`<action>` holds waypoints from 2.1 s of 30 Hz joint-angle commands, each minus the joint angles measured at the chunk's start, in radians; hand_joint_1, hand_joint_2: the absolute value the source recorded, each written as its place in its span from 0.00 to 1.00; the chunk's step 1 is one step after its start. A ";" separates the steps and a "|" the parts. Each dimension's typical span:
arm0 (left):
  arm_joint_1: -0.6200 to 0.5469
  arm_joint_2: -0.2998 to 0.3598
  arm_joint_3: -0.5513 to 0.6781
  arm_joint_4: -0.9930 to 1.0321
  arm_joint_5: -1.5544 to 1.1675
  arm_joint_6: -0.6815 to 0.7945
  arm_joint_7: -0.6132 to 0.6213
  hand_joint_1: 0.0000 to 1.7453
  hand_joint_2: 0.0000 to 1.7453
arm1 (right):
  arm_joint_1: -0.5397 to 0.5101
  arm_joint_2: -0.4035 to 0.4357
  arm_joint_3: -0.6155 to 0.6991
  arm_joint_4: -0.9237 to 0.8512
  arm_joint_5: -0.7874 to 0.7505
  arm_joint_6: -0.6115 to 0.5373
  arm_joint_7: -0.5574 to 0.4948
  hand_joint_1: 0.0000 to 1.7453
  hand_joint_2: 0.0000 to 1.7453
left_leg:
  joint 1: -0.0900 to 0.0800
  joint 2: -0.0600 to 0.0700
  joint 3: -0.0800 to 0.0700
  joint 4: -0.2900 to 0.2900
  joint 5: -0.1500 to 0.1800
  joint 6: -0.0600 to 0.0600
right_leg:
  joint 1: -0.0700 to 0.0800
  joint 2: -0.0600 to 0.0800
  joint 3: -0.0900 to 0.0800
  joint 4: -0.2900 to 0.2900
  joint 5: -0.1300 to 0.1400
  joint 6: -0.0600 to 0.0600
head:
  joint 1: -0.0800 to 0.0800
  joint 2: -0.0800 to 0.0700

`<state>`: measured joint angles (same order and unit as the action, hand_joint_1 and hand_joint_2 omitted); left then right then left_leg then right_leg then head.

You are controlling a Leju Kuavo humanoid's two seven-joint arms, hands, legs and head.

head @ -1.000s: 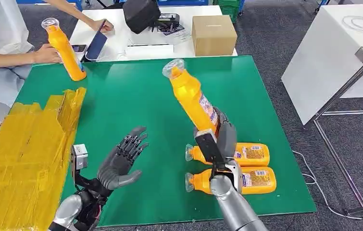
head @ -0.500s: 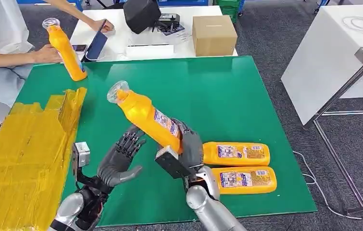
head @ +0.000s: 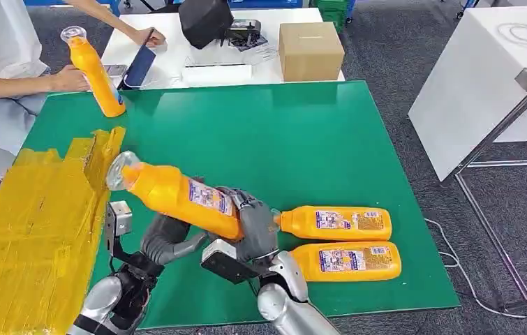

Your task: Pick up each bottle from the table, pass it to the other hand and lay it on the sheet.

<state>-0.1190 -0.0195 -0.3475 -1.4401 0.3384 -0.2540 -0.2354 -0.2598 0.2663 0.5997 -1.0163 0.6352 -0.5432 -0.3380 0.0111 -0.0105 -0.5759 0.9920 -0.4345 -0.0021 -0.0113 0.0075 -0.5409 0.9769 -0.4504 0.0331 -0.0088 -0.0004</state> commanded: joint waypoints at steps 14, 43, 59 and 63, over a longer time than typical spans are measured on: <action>-0.096 -0.020 0.025 0.142 0.063 0.022 0.013 0.00 1.00 | -0.048 -0.056 0.117 0.101 -0.217 0.327 -0.014 0.99 1.00 | 0.000 -0.002 0.002 -0.001 0.000 0.000 | 0.000 -0.003 0.003 -0.002 -0.001 -0.001 | 0.000 0.000; -0.077 -0.051 0.042 0.103 0.055 0.143 -0.026 1.00 1.00 | -0.050 -0.054 0.119 0.133 -0.211 0.298 0.003 0.99 1.00 | 0.001 -0.002 0.002 0.000 0.000 0.000 | 0.001 -0.003 0.004 -0.001 -0.001 -0.001 | 0.000 0.000; -0.080 -0.059 0.047 0.086 0.034 0.189 -0.051 1.00 1.00 | -0.051 -0.053 0.115 0.140 -0.207 0.282 0.004 1.00 1.00 | 0.001 -0.002 0.004 0.000 -0.001 0.001 | 0.002 -0.004 0.006 -0.002 -0.001 -0.001 | 0.000 0.000; -0.080 -0.059 0.047 0.086 0.034 0.189 -0.051 1.00 1.00 | -0.051 -0.053 0.115 0.140 -0.207 0.282 0.004 1.00 1.00 | 0.000 -0.001 0.002 0.000 0.000 0.000 | 0.001 -0.003 0.003 -0.001 -0.001 -0.001 | 0.000 0.000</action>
<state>-0.1400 -0.0641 -0.3346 -1.3626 0.3685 -0.0847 -0.2800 -0.3040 0.2422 0.6703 -0.9369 0.4192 -0.2590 -0.3365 0.0110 -0.0104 -0.5758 0.9921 -0.4345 -0.0021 -0.0115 0.0075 -0.5408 0.9768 -0.4503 0.0331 -0.0088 -0.0004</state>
